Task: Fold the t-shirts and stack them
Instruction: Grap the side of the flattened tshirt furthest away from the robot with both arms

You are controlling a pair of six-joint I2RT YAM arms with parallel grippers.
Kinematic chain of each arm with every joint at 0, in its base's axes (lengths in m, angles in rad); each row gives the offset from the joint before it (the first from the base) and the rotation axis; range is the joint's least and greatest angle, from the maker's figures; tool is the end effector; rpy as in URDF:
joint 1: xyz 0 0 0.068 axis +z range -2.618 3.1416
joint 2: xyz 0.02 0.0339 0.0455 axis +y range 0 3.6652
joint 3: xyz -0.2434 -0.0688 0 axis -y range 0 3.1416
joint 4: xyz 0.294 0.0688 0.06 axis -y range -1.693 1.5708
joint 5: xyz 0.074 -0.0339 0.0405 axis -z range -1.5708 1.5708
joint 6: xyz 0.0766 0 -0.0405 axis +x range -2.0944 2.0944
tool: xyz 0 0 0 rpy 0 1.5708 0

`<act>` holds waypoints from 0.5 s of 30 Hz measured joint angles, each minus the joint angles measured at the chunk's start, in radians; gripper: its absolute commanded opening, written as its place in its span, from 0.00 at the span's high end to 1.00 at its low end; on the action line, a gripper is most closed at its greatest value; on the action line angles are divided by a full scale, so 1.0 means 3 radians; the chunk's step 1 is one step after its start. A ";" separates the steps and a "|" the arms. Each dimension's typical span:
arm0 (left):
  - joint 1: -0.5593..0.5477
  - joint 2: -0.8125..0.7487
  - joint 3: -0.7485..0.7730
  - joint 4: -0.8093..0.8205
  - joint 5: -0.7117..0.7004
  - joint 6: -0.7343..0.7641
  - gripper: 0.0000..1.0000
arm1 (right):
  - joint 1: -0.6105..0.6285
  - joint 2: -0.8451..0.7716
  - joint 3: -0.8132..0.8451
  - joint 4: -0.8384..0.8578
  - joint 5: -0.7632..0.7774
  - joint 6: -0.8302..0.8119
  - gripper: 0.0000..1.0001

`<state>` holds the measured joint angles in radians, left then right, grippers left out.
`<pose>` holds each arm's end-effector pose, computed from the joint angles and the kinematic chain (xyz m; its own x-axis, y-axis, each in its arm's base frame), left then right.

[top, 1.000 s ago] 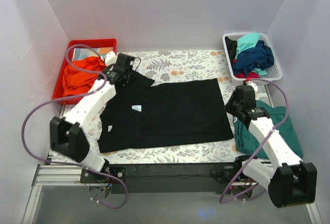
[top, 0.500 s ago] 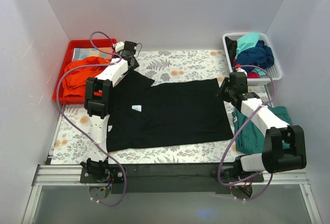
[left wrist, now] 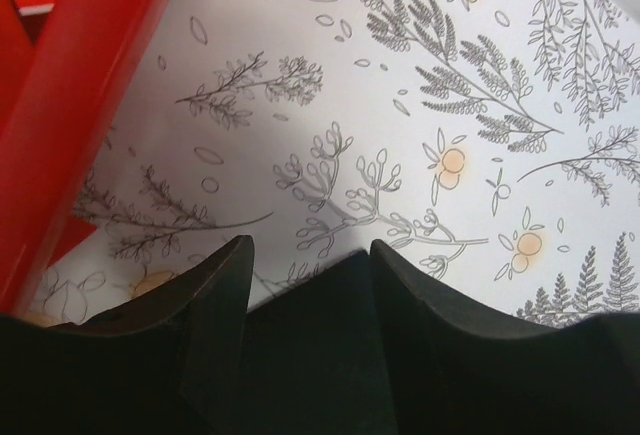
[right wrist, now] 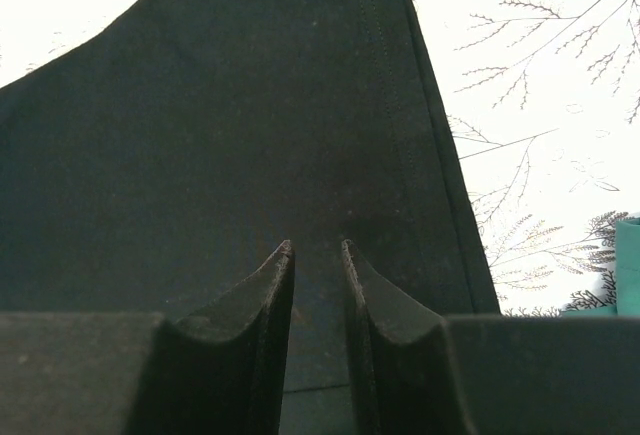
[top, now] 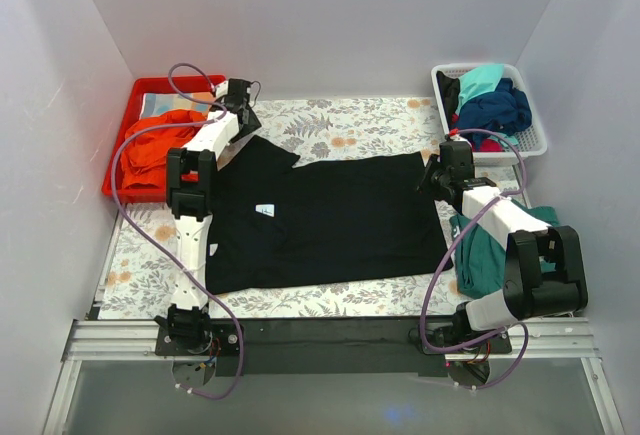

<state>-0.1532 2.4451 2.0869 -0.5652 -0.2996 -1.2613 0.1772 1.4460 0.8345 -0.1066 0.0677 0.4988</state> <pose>0.5884 -0.0680 0.1054 -0.2114 -0.8882 -0.4079 -0.7600 0.4118 -0.5028 0.3731 0.0616 0.1364 -0.6289 0.3722 -0.6826 0.1994 0.9258 0.3212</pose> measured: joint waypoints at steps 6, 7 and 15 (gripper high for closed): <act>0.0004 0.0080 0.0079 -0.0013 0.0150 0.0107 0.54 | 0.0000 0.0009 0.0000 0.0015 0.0000 0.0017 0.70; 0.0000 0.0080 0.0075 -0.0003 0.0160 0.0130 0.54 | 0.0000 0.0017 0.0000 0.0017 -0.0001 0.0025 0.70; -0.0025 -0.0004 -0.0127 0.0159 0.0165 0.0263 0.55 | 0.0000 0.0113 0.0000 0.0017 -0.0027 0.0074 0.71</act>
<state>-0.1608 2.4439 2.0487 -0.5175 -0.2501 -1.1824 0.1772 1.4799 0.8345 -0.1017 0.0597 0.5209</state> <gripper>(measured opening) 0.460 0.290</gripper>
